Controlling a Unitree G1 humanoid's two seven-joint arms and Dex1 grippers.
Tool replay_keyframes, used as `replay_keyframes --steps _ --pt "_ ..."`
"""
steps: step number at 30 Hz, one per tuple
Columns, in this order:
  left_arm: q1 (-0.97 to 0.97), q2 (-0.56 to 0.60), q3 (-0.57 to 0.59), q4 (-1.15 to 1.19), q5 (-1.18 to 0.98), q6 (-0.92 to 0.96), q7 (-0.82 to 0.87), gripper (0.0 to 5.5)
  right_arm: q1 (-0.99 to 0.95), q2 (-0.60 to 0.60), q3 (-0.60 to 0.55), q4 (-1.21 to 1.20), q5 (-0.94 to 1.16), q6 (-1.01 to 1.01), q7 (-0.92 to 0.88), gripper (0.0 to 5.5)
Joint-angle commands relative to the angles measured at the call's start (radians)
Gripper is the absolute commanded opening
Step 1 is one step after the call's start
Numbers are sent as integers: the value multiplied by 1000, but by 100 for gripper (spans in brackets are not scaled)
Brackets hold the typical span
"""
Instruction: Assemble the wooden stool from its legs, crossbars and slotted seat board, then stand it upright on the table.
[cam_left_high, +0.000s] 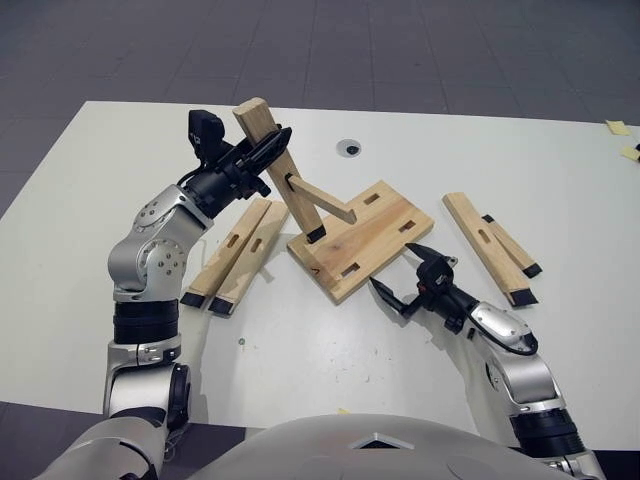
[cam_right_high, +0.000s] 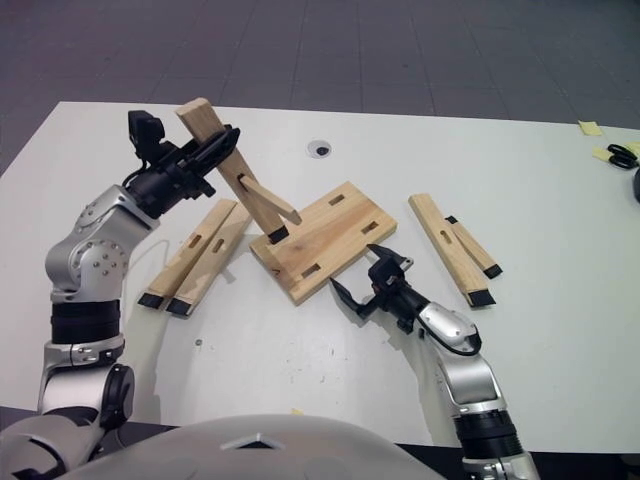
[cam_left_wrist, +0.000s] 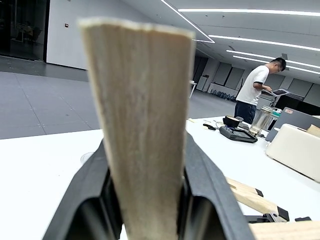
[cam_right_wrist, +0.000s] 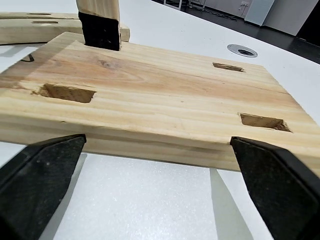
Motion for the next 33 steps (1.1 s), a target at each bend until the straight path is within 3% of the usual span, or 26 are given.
replay_keyframes --steps 1,13,21,33 --pt "49 34 -41 20 81 13 -8 102 -4 1 0 -5 -1 3 -6 540" --pt "192 34 -96 -97 117 27 51 102 -4 1 -6 -13 -8 0 -25 540" --pt "303 55 -192 -216 246 -27 124 102 2 1 -9 -35 -11 8 -49 540" --pt "533 -56 -210 -238 303 -154 353 103 -5 10 -12 -59 -18 22 -92 540"
